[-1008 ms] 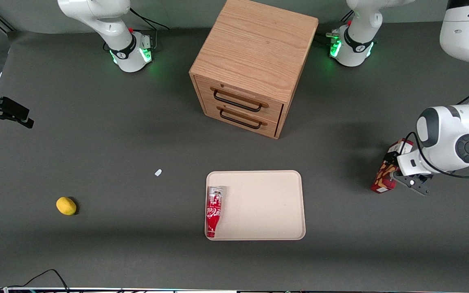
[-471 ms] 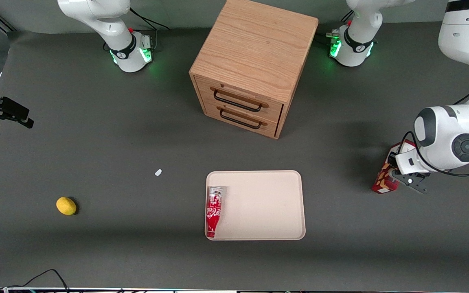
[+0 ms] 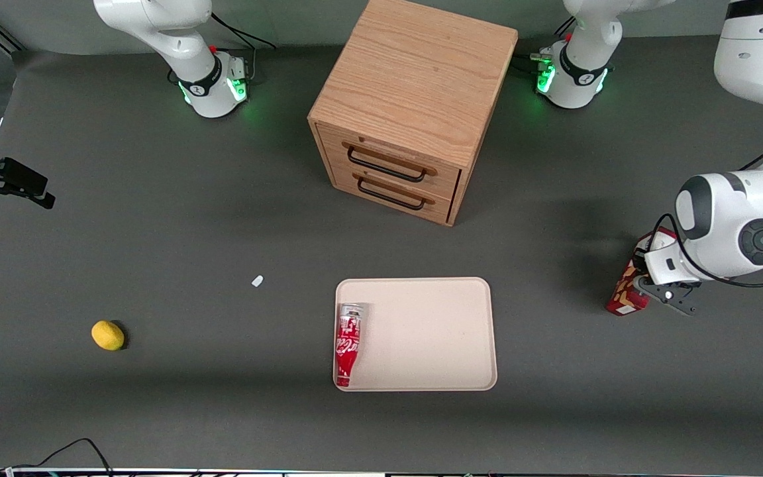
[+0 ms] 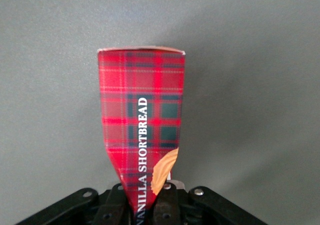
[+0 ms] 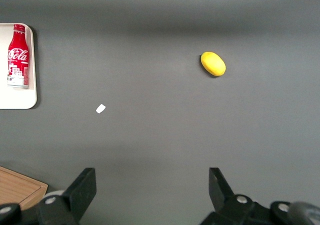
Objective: Place red cookie box on tray
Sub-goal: 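Carry the held cookie box with the left gripper over the white tray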
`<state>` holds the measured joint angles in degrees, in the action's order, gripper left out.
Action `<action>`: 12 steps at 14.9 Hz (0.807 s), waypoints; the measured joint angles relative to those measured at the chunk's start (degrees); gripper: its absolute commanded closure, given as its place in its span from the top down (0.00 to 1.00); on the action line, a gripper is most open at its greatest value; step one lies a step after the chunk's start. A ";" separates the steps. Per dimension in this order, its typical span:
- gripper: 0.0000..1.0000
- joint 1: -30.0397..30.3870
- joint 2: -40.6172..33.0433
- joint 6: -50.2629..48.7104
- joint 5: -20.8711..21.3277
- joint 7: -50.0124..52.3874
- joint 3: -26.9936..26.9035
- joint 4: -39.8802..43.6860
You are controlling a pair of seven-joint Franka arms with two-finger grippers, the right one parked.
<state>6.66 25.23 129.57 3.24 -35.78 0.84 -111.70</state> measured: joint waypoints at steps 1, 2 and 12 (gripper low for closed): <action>0.00 -0.06 -0.36 -2.63 -0.40 0.00 0.05 1.78; 0.00 -0.22 -1.02 -5.77 -0.61 0.08 0.12 4.19; 0.00 -8.94 -2.23 -31.10 -1.17 32.09 8.39 29.26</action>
<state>-2.29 23.00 98.48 2.07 -3.70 9.23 -82.44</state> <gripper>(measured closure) 0.872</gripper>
